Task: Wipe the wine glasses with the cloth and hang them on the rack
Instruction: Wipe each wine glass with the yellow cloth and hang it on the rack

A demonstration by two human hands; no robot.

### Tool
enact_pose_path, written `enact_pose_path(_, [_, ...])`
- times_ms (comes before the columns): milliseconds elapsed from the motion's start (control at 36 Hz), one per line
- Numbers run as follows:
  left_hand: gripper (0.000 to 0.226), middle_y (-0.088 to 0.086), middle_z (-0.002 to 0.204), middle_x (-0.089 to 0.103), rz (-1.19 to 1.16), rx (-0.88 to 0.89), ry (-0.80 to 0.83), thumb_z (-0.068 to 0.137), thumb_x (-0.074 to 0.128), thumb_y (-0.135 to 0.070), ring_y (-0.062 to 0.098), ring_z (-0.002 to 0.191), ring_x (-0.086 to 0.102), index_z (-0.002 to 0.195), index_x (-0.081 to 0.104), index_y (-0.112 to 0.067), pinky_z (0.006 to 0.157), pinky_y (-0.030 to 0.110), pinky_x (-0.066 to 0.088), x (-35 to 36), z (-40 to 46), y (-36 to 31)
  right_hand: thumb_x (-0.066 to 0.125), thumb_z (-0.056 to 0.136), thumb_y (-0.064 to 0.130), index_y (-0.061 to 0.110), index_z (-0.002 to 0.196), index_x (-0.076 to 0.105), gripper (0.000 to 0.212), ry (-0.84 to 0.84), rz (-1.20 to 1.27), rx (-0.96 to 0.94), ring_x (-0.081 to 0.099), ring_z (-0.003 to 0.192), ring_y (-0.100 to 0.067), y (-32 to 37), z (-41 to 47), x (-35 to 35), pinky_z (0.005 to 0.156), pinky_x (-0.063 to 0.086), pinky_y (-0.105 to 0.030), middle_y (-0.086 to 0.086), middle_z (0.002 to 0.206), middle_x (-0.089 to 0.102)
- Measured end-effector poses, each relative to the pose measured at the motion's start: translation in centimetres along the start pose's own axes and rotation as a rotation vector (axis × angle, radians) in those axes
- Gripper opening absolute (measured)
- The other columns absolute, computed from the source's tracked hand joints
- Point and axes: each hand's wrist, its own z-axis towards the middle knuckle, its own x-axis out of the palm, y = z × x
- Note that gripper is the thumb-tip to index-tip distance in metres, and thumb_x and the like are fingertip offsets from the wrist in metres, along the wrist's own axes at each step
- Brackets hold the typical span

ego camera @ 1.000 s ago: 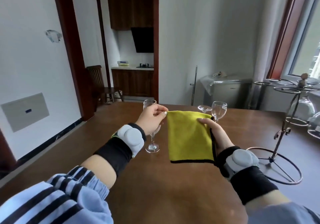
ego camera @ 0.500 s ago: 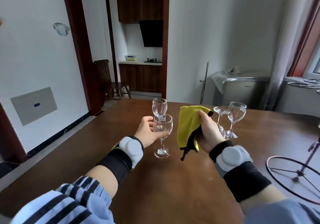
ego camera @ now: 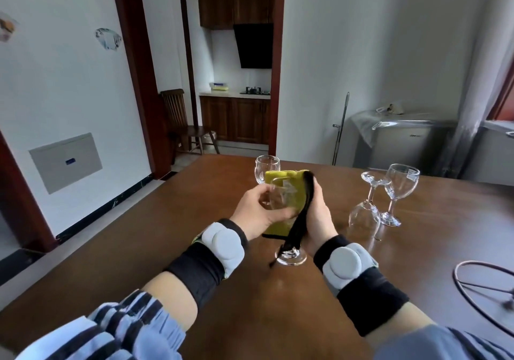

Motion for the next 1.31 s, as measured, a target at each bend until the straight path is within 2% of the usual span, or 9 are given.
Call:
enact_pose_path(167, [0.075, -0.006, 0.109, 0.063, 0.095, 0.046, 0.024, 0.046, 0.078, -0.072, 0.017, 0.101, 0.059, 0.103, 0.067, -0.024, 0.09, 0.033, 0.05, 0.2, 0.8, -2.2, 0.036, 0.094, 0.061, 0.004, 0.117, 0.066, 0.069, 0.116, 0.181, 0.003, 0.07, 0.099, -0.035, 1.1, 0.0, -0.9, 0.073, 0.059, -0.045, -0.02, 0.109, 0.07])
enact_pose_path(472, [0.13, -0.005, 0.105, 0.028, 0.317, 0.031, 0.148, 0.03, 0.038, -0.103, 0.018, 0.111, 0.035, 0.143, 0.038, -0.039, 0.109, 0.031, 0.027, 0.8, 0.8, -3.7, 0.048, 0.081, 0.063, 0.006, 0.115, 0.06, 0.068, 0.161, 0.311, 0.012, 0.062, 0.105, -0.038, 1.0, -0.6, -1.6, 0.101, 0.044, -0.055, -0.025, 0.116, 0.06])
enact_pose_path(611, [0.074, -0.009, 0.094, 0.036, 0.185, 0.153, -0.155, 0.057, 0.068, -0.069, 0.01, 0.093, 0.045, 0.109, 0.046, -0.022, 0.091, 0.027, 0.041, 1.7, -0.4, -3.7, 0.04, 0.088, 0.059, 0.004, 0.103, 0.057, 0.059, 0.048, 0.299, -0.028, 0.059, 0.08, -0.034, 1.7, -0.1, -1.9, 0.075, 0.054, -0.041, -0.02, 0.088, 0.056])
enact_pose_path(695, [0.041, -0.009, 0.081, 0.043, 0.261, 0.286, -0.195, 0.073, 0.077, -0.046, 0.002, 0.07, 0.04, 0.089, 0.052, -0.018, 0.068, 0.018, 0.038, 2.4, -1.4, -3.2, 0.046, 0.083, 0.063, 0.007, 0.098, 0.055, 0.058, -0.105, 0.364, -0.052, 0.055, 0.091, -0.035, 1.9, 0.4, -2.1, 0.087, 0.051, -0.047, -0.02, 0.094, 0.055])
enact_pose_path(778, [0.022, -0.008, 0.083, 0.056, 0.318, 0.344, -0.168, 0.083, 0.072, -0.034, -0.001, 0.067, 0.046, 0.092, 0.062, -0.017, 0.067, 0.02, 0.041, 3.3, -2.1, -2.5, 0.041, 0.092, 0.059, 0.009, 0.079, 0.058, 0.055, -0.158, 0.394, -0.098, 0.061, 0.068, -0.031, 2.8, 0.0, -1.8, 0.07, 0.053, -0.037, -0.016, 0.076, 0.058])
enact_pose_path(917, [0.048, -0.007, 0.095, 0.068, 0.443, 0.351, -0.204, 0.084, 0.043, -0.054, 0.018, 0.087, 0.062, 0.114, 0.062, -0.022, 0.085, 0.036, 0.045, 4.4, -2.6, -2.0, 0.039, 0.094, 0.063, 0.008, 0.088, 0.061, 0.059, -0.204, 0.396, -0.127, 0.066, 0.068, -0.032, 3.1, -0.2, -1.6, 0.072, 0.055, -0.043, -0.015, 0.077, 0.063])
enact_pose_path(1056, [0.035, -0.001, 0.098, 0.062, 0.606, 0.315, -0.213, 0.094, 0.047, -0.015, 0.024, 0.103, 0.055, 0.129, 0.049, -0.017, 0.089, 0.036, 0.026, 5.4, -2.4, -2.2, 0.047, 0.087, 0.071, 0.009, 0.118, 0.059, 0.07, -0.159, 0.317, -0.138, 0.059, 0.069, -0.026, 2.8, -1.1, -1.2, 0.049, 0.05, -0.028, -0.012, 0.088, 0.058])
enact_pose_path(1139, [0.033, 0.006, 0.073, 0.048, 0.42, 0.165, -0.182, 0.102, 0.024, -0.023, 0.03, 0.078, 0.053, 0.11, 0.049, -0.003, 0.079, 0.04, 0.037, 5.9, -2.4, -2.9, 0.052, 0.083, 0.072, 0.008, 0.103, 0.057, 0.067, -0.044, 0.249, -0.244, 0.051, 0.064, -0.024, 2.8, -1.7, -0.9, 0.057, 0.048, -0.03, -0.012, 0.083, 0.051])
enact_pose_path(1306, [0.027, 0.001, 0.052, 0.038, -0.229, -0.105, 0.016, 0.099, 0.037, -0.028, 0.016, 0.049, 0.036, 0.075, 0.04, -0.014, 0.048, 0.024, 0.036, 6.0, -2.7, -4.2, 0.063, 0.082, 0.058, 0.007, 0.131, 0.049, 0.072, -0.018, 0.135, -0.304, 0.063, 0.077, -0.023, 3.6, -2.5, -1.3, 0.065, 0.055, -0.036, -0.012, 0.097, 0.059])
